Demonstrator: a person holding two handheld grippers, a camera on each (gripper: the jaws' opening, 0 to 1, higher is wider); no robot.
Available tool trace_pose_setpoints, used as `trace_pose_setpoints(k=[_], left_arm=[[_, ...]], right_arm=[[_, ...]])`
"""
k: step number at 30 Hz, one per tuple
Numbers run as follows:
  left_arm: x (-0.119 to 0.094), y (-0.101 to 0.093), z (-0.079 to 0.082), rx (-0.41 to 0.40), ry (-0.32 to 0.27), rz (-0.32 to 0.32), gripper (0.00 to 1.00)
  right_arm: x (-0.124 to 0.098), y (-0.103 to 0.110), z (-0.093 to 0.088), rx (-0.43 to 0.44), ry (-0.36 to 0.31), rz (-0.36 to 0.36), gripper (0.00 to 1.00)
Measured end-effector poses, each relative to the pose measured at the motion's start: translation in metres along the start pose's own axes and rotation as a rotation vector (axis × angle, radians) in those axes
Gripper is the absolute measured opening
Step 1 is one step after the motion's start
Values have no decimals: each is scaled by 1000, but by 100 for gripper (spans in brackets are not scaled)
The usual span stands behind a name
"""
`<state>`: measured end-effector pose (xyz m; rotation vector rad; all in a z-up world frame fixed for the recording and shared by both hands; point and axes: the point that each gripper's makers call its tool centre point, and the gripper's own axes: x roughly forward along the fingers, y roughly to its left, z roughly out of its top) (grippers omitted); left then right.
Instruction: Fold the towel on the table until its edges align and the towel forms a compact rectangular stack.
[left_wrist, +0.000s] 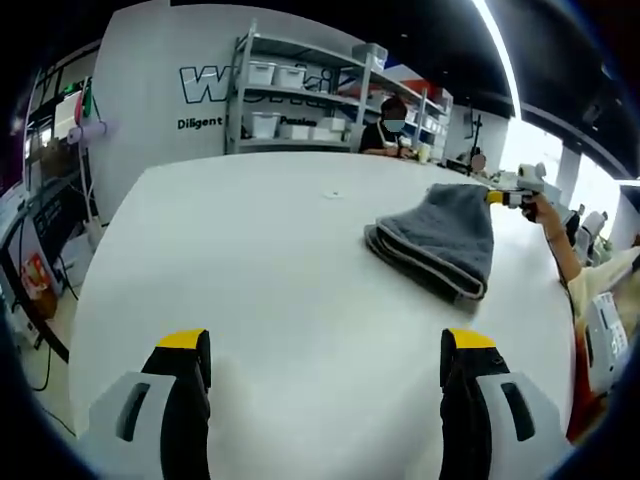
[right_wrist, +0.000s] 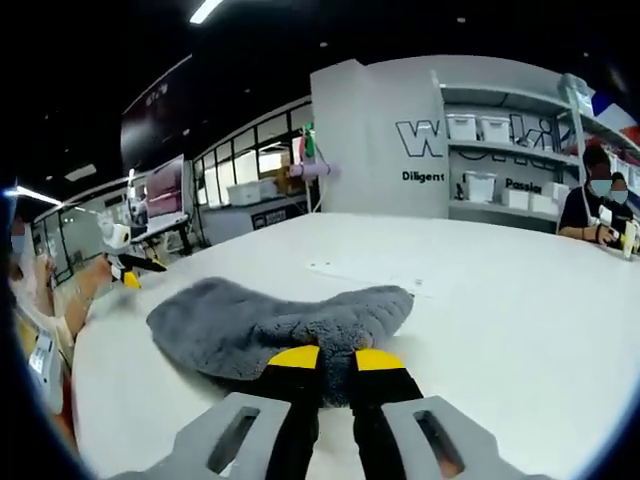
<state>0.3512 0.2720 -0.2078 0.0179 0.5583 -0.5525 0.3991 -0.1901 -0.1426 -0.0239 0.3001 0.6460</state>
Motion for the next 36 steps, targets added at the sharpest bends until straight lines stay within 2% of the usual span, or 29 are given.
trace_pose_setpoints(k=[5, 17, 22, 28, 36], left_arm=[[1, 0, -1, 1, 4, -2, 94], [0, 3, 0, -3, 5, -1, 94], [0, 3, 1, -3, 3, -4, 94], [-2, 3, 5, -4, -10, -6, 94], [-4, -2, 6, 1, -20, -8, 94]], right_arm=[[1, 22, 28, -59, -77, 52, 5], [20, 80, 70, -277, -112, 149, 5], [25, 105, 81, -347, -116, 189, 5], [40, 156, 90, -506, -99, 277, 5], [66, 208, 91, -564, -96, 400, 5]])
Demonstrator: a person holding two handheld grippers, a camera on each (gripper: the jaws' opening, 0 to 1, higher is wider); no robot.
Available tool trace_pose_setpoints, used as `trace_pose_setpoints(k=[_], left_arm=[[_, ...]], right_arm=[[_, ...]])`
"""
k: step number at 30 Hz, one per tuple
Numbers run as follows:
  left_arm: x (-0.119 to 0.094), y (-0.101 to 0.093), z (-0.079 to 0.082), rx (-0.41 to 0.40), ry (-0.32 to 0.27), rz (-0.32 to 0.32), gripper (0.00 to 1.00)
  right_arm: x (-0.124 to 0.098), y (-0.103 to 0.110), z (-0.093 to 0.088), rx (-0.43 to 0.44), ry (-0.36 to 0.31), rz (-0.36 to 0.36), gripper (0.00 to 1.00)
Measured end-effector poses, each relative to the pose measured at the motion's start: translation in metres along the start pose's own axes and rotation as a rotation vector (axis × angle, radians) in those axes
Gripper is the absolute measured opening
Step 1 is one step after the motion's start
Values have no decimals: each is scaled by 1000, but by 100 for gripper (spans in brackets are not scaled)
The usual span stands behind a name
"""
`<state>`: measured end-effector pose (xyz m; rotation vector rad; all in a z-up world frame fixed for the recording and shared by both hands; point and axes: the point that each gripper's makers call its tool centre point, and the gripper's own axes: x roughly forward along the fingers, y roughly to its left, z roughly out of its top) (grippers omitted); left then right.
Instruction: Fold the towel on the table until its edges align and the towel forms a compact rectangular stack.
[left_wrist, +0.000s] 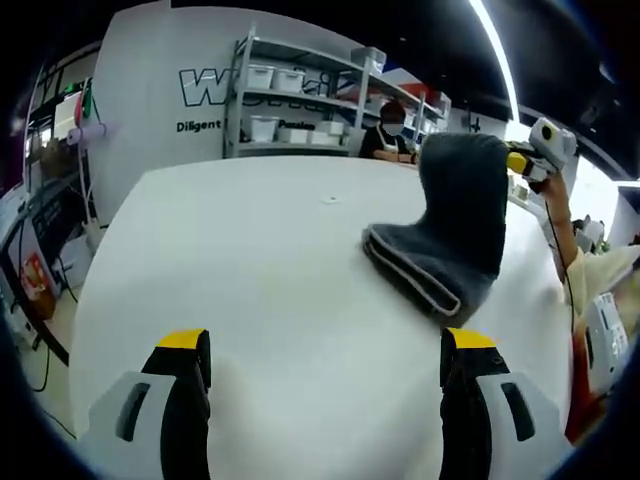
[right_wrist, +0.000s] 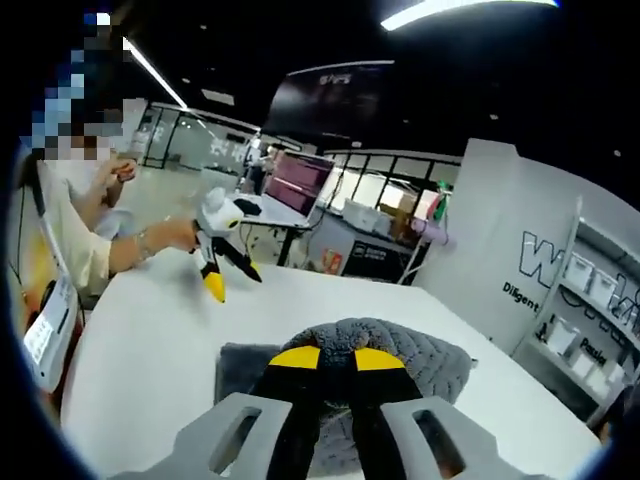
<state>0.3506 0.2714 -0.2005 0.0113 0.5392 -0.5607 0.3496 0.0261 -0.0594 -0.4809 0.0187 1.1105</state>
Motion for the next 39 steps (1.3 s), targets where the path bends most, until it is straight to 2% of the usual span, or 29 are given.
trace_pose_setpoints(k=[9, 12, 19, 22, 25, 26, 29, 35, 39], left_arm=[[-1, 2, 2, -2, -13, -1, 94], [-1, 2, 3, -2, -15, 0, 94], [-1, 5, 3, -3, -19, -2, 94], [-1, 5, 3, -3, -18, -2, 94], [-1, 6, 3, -2, -18, -1, 94], [-1, 5, 3, -2, -19, -2, 94], [-1, 3, 2, -3, -21, -3, 94], [0, 3, 2, -3, -20, -5, 94], [1, 1, 3, -1, -23, -10, 93]], right_arm=[[56, 44, -1, -68, 43, 150, 5], [70, 64, -6, -82, 71, 235, 5], [99, 82, -33, -22, 149, 290, 8], [107, 92, -44, 54, 162, 329, 11], [107, 99, -46, 121, 159, 374, 22], [106, 101, -46, 128, 159, 387, 28], [98, 110, -42, 99, 142, 411, 39], [85, 112, -37, 66, 128, 397, 67], [73, 101, -40, 80, 119, 337, 72]])
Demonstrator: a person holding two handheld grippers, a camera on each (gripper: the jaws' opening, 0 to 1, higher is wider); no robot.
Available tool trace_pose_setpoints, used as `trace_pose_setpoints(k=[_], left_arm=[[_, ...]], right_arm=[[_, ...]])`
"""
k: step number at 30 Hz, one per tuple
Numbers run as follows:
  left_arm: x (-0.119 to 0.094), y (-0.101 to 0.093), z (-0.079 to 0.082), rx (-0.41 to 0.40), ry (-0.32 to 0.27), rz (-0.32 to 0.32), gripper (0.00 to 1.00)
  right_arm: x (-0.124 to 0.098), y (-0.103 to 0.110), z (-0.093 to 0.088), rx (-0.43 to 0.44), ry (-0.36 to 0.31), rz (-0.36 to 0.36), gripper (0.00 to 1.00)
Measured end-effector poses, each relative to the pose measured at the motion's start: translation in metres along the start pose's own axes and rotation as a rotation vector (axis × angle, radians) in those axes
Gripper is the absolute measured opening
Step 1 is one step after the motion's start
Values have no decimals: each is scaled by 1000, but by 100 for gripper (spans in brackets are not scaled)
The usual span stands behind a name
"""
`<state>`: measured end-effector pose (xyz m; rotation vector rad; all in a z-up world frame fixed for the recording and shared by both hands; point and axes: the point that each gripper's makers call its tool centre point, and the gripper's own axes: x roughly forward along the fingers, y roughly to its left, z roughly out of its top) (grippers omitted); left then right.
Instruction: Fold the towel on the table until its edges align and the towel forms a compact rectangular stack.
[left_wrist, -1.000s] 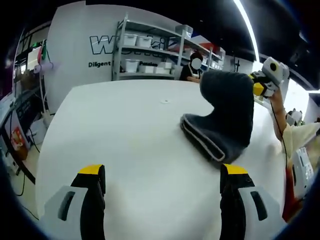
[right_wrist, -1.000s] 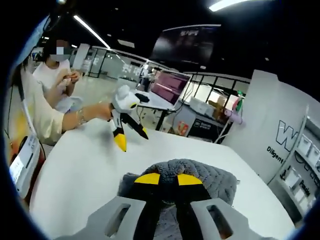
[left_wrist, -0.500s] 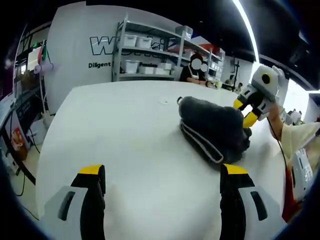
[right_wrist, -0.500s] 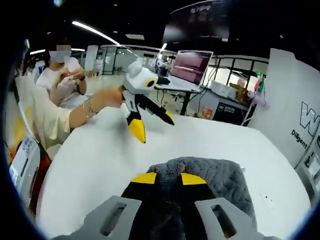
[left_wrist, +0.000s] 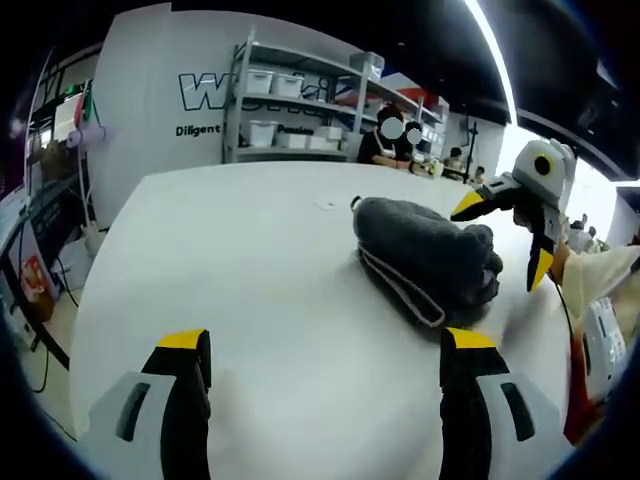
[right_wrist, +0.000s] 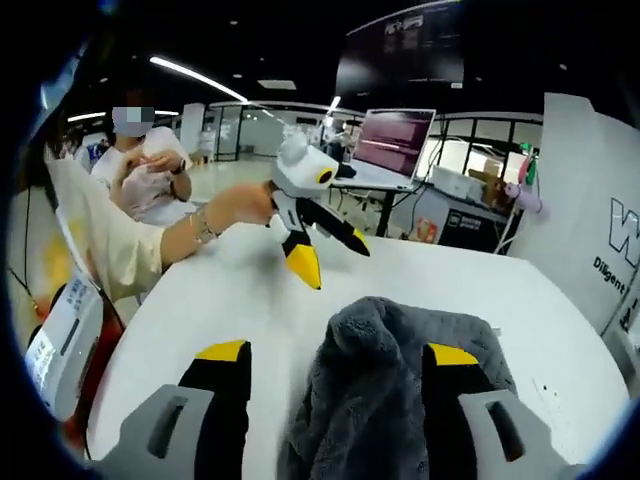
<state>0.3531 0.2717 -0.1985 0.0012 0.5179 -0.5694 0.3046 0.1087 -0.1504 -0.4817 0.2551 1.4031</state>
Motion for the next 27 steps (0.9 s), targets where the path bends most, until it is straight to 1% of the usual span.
trace_pose_setpoints(k=[4, 5, 6, 10, 12, 15, 16, 18, 20, 23, 24, 25, 27], left_arm=[[0, -4, 2, 0, -9, -16, 93], [0, -4, 2, 0, -10, -18, 93], [1, -7, 3, -1, -18, -32, 93], [1, -13, 10, -4, -47, -63, 93], [1, -15, 11, -3, -55, -77, 93], [1, -18, 15, -2, -69, -87, 93], [1, -19, 16, 1, -75, -92, 93], [1, -25, 20, 11, -93, -100, 93], [1, -34, 27, 24, -119, -124, 93], [2, -51, 37, 28, -169, -190, 92], [2, -55, 38, 29, -177, -205, 91], [2, -62, 40, 34, -188, -228, 89], [1, -76, 48, 64, -225, -273, 80]], right_arm=[[-17, -9, -11, 37, 5, -70, 78], [-18, -10, -13, 40, 6, -76, 80], [-26, -13, -19, 55, 14, -99, 81], [-47, -17, -35, 98, 17, -162, 85], [-55, -19, -40, 113, 13, -190, 89], [-68, -20, -53, 140, 31, -229, 98], [-72, -21, -56, 146, 34, -240, 99], [-80, -21, -62, 164, 29, -263, 99], [-87, -21, -66, 189, 9, -289, 99], [-96, -22, -68, 208, -23, -316, 99], [-97, -23, -69, 212, -31, -320, 99], [-99, -23, -69, 222, -43, -326, 99], [-102, -26, -69, 235, -63, -335, 98]])
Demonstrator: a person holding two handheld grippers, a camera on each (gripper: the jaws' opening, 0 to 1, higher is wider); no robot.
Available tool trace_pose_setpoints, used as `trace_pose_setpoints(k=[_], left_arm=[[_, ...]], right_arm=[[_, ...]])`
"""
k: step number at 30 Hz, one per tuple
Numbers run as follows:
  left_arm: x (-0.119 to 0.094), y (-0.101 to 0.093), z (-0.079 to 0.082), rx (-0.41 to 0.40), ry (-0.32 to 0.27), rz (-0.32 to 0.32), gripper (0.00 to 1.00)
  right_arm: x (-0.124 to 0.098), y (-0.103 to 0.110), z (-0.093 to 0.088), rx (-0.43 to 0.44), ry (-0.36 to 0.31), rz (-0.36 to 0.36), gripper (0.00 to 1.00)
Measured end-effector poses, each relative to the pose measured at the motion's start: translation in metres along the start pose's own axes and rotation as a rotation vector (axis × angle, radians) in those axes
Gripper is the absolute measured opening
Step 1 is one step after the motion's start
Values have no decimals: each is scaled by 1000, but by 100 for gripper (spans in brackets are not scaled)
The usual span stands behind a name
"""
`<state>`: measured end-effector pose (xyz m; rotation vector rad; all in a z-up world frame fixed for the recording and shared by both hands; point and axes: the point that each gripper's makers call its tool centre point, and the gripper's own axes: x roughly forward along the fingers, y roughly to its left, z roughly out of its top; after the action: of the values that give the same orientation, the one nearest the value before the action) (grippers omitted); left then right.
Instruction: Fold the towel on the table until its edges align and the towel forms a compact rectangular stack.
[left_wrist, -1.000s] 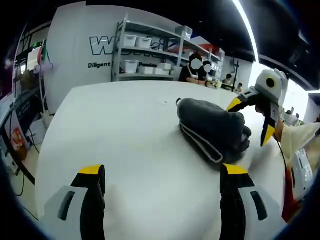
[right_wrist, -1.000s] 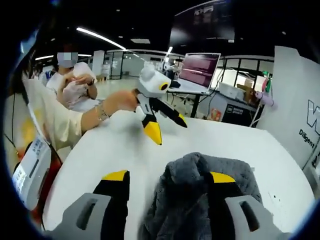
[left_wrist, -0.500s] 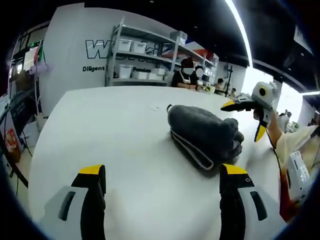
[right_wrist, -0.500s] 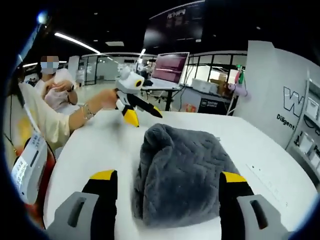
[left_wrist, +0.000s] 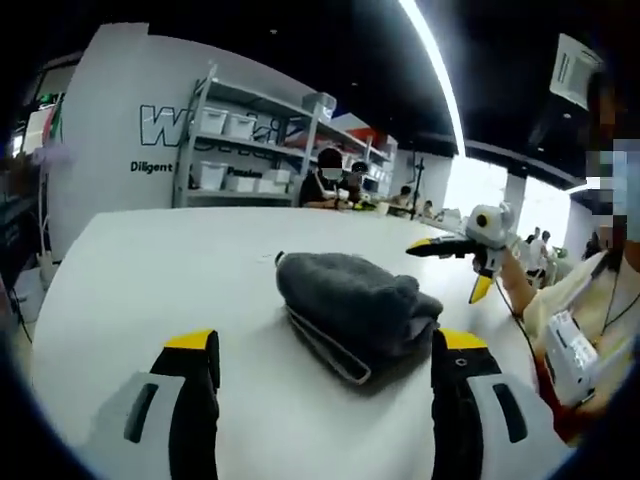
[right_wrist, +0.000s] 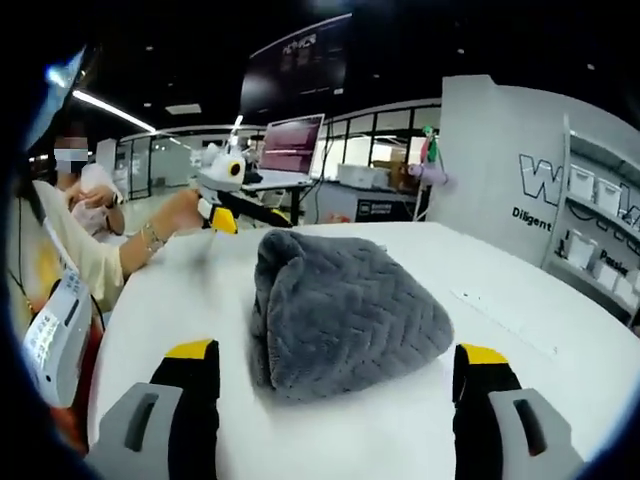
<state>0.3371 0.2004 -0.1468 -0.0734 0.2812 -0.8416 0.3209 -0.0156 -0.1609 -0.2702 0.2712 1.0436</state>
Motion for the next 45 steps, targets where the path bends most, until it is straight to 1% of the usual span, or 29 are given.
trace_pose_setpoints(k=[2, 4, 6, 7, 8, 10, 11, 14, 16, 17, 19, 21, 22, 25, 26, 27, 28, 30, 31, 32, 35, 37, 39, 41, 43, 45], left_arm=[[3, -17, 11, 36, -50, -44, 72], [3, -32, 22, 60, -91, -80, 68], [3, -46, 27, 92, -105, -114, 61], [3, -51, 28, 112, -109, -127, 55], [4, -59, 30, 149, -124, -140, 46], [5, -67, 32, 194, -132, -163, 32], [6, -72, 32, 200, -133, -170, 30], [12, -82, 28, 209, -114, -172, 31], [17, -83, 24, 241, -88, -146, 31], [20, -80, 21, 262, -70, -112, 31], [25, -78, 20, 291, -59, -71, 30], [29, -77, 19, 325, -52, -45, 28], [30, -78, 19, 337, -50, -42, 27], [34, -78, 16, 353, -43, -38, 21], [36, -78, 14, 356, -38, -41, 16], [37, -79, 12, 360, -28, -45, 13], [38, -77, 9, 370, -19, -44, 10], [40, -65, 2, 394, 29, 8, 8], [40, -61, -1, 406, 50, 26, 5], [40, -58, -3, 419, 64, 37, 3], [39, -55, -5, 435, 75, 59, 1], [39, -54, -5, 437, 79, 63, 1], [38, -54, -6, 439, 81, 67, 1], [37, -56, -7, 442, 86, 63, 1], [36, -57, -7, 444, 90, 55, 1], [34, -57, -8, 445, 92, 51, 1]], right_arm=[[1, -1, -2, 9, -1, 1, 97], [2, 0, -5, 15, 6, 8, 96], [4, 2, -7, 20, 12, 16, 95], [4, 2, -8, 22, 14, 17, 94], [5, 3, -9, 22, 18, 19, 93], [6, 4, -11, 21, 23, 23, 92], [6, 4, -13, 21, 29, 25, 91], [7, 5, -15, 21, 37, 30, 90], [7, 7, -15, 21, 38, 33, 90], [7, 7, -15, 21, 38, 34, 89], [7, 8, -15, 15, 36, 33, 87], [7, 9, -16, -1, 38, 31, 82], [8, 11, -17, -12, 41, 31, 78], [10, 15, -17, -47, 38, 32, 74], [11, 18, -11, -77, 5, 41, 71], [12, 21, -9, -84, -3, 43, 68], [12, 23, -8, -83, 0, 43, 59], [14, 27, -7, -136, 5, 35, 42], [14, 26, -9, -169, 20, 21, 33], [15, 27, -12, -196, 36, 13, 30], [18, 33, -18, -245, 63, 12, 27], [19, 37, -20, -261, 67, 22, 21], [19, 41, -20, -278, 71, 31, 14], [19, 42, -22, -320, 85, 28, 10], [19, 43, -23, -332, 88, 26, 3], [19, 43, -23, -354, 91, 25, 1]])
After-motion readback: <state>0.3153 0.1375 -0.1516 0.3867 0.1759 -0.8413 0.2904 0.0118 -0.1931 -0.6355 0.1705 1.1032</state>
